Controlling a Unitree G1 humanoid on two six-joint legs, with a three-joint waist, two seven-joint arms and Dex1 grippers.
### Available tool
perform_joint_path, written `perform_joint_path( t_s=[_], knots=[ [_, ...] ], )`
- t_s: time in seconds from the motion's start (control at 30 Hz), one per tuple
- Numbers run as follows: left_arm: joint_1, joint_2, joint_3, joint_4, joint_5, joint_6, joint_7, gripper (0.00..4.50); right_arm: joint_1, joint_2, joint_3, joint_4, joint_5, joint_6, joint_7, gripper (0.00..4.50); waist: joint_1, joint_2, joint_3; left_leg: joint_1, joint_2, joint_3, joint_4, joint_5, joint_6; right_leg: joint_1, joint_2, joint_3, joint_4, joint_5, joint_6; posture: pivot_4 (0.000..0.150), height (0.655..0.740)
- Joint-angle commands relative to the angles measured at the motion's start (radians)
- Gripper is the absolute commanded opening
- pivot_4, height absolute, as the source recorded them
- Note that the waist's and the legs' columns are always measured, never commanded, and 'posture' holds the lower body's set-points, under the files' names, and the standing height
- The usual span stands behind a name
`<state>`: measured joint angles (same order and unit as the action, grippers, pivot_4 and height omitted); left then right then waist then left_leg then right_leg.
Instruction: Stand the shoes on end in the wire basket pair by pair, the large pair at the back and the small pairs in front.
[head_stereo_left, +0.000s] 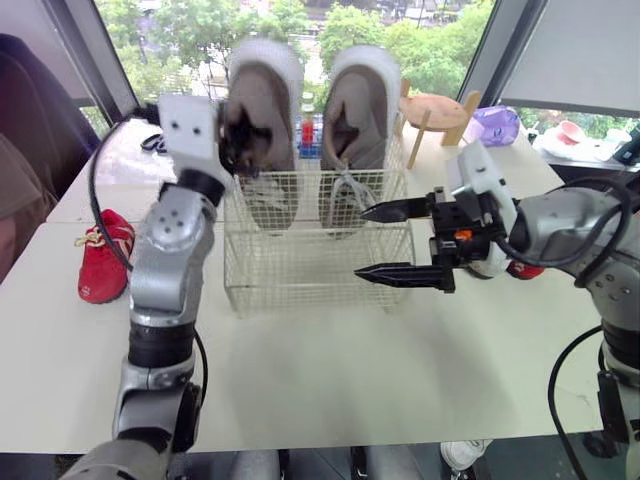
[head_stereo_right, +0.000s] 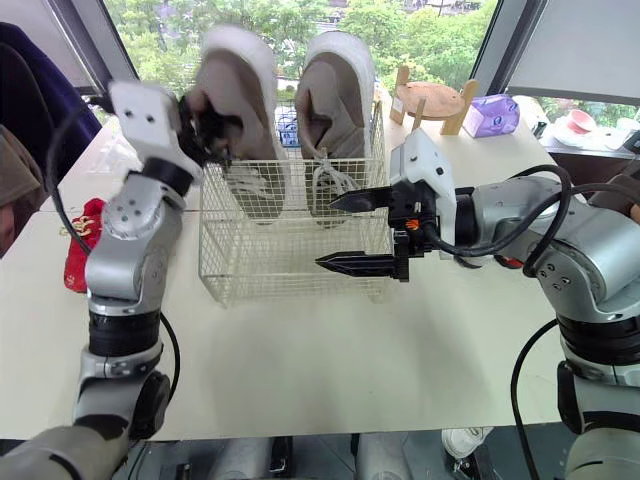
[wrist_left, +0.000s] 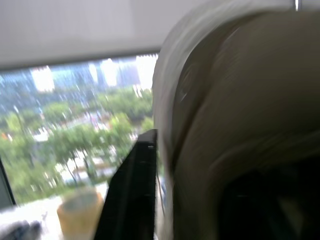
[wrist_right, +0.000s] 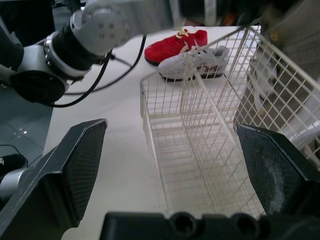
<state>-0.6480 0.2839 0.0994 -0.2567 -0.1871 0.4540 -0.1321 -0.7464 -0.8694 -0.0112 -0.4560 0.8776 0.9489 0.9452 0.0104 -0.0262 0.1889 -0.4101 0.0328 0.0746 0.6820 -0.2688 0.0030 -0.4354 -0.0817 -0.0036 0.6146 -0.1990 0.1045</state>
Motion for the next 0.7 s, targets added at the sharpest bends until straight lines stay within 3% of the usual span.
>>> perform_joint_path(
  t_s=[0.03, 0.07, 0.1, 0.2, 0.33, 0.47, 0.57, 0.7],
  knots=[
    [0.022, 0.002, 0.035, -0.111, -0.073, 0.091, -0.021, 3.65, 0.003, 0.006, -0.044, -0.007, 0.008, -0.018, -0.012, 4.5, 0.002, 0.0, 0.0, 0.0, 0.0, 0.0, 0.0, 0.0, 0.0, 0.0, 0.0, 0.0, 0.0, -0.001, -0.001, 0.15, 0.74],
    [0.028, -0.001, 0.048, -0.151, -0.108, 0.132, -0.023, 4.11, 0.006, 0.01, -0.055, -0.001, 0.016, -0.015, -0.018, 4.5, 0.002, 0.0, 0.0, 0.0, 0.0, 0.0, 0.0, 0.0, 0.0, 0.001, 0.0, 0.0, -0.001, -0.001, -0.002, 0.15, 0.74],
    [0.032, -0.005, 0.054, -0.179, -0.129, 0.161, -0.023, 4.11, 0.01, 0.01, -0.066, 0.003, 0.022, -0.014, -0.019, 4.5, 0.002, 0.0, 0.0, 0.0, 0.0, 0.0, 0.0, 0.0, 0.0, 0.001, -0.001, 0.0, -0.001, -0.001, -0.002, 0.15, 0.74],
    [0.068, -0.022, 0.234, -0.326, -0.416, 0.382, 0.009, 4.11, 0.008, 0.04, -0.198, 0.091, 0.109, 0.016, -0.092, 4.5, 0.001, -0.001, 0.0, 0.0, 0.0, 0.0, 0.0, 0.0, 0.0, 0.001, -0.001, 0.0, -0.002, -0.001, -0.001, 0.15, 0.74],
    [0.154, 0.113, 0.448, -0.355, -0.822, 0.566, -0.048, 4.31, 0.023, 0.078, -0.413, 0.276, 0.225, 0.036, -0.209, 4.5, -0.007, -0.001, 0.001, 0.0, 0.001, -0.001, 0.0, 0.0, 0.0, 0.001, 0.0, 0.0, 0.0, 0.0, 0.0, 0.15, 0.74],
    [0.329, 0.208, 0.515, -0.331, -1.162, 0.632, -0.076, 4.31, 0.117, 0.086, -0.506, 0.365, 0.122, -0.054, -0.301, 4.5, -0.004, -0.001, 0.0, 0.001, 0.0, -0.001, 0.0, 0.0, 0.0, 0.002, 0.0, 0.0, -0.001, -0.001, -0.002, 0.15, 0.74],
    [0.504, 0.231, 0.463, -0.374, -1.27, 0.635, -0.116, 4.31, 0.245, 0.087, -0.476, 0.393, -0.092, -0.246, -0.349, 4.5, 0.0, -0.001, 0.0, 0.002, 0.0, 0.0, 0.0, -0.001, 0.001, 0.003, -0.001, 0.0, -0.002, -0.002, -0.003, 0.15, 0.74],
    [0.59, 0.205, 0.343, -0.436, -1.254, 0.575, -0.106, 4.31, 0.375, 0.104, -0.452, 0.431, -0.251, -0.398, -0.383, 4.5, 0.006, 0.002, -0.001, 0.001, -0.001, 0.0, 0.001, 0.0, 0.0, 0.003, -0.001, 0.0, -0.003, -0.002, -0.004, 0.15, 0.74]
  ],
)
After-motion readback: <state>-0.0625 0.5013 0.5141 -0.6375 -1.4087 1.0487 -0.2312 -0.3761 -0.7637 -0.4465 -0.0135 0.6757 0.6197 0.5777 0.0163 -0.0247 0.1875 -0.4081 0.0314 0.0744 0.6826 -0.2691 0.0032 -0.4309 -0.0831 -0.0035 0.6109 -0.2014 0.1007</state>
